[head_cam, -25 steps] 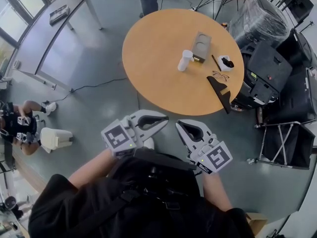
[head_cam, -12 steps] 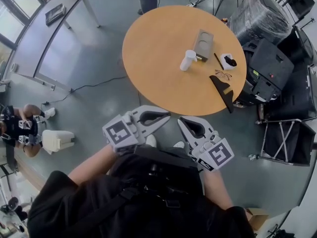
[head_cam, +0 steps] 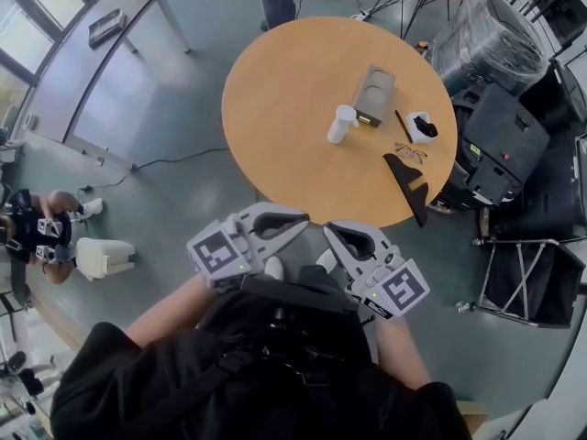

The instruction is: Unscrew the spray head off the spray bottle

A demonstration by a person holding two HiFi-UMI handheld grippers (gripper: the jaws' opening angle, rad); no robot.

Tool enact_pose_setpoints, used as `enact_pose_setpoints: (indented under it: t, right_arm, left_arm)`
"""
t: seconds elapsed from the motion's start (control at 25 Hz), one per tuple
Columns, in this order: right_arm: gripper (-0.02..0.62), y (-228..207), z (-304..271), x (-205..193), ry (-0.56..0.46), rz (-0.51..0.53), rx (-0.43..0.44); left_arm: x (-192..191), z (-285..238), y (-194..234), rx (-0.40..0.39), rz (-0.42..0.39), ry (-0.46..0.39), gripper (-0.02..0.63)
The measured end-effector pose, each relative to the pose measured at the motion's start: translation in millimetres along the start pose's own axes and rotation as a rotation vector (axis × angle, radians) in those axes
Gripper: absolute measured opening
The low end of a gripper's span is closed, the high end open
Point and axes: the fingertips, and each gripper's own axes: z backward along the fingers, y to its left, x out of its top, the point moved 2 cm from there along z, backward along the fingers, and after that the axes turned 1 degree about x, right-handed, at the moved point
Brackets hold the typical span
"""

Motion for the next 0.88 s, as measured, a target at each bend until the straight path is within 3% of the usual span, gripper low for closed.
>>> enact_pose_setpoints:
  t: [0.2, 0.44, 0.88]
  right_arm:
    - [-0.008, -39.8, 8.7, 8.4, 0.001, 0.014, 0.032]
    - [-0.008, -91.1, 25.7, 16.3, 0.006, 0.016, 0.065]
    - [-0.006, -156.7, 55.9, 21.5, 0.003, 0.031, 0.120]
  left_arm:
    - [4.9, -36.0, 12.1, 0.033, -0.026, 0.007, 0.003]
    - [14.1, -86.8, 24.2, 0.031, 0.030, -0.027, 0.003]
    - [21.8, -157.7, 37.9, 0.101, 0.011, -0.007, 0.003]
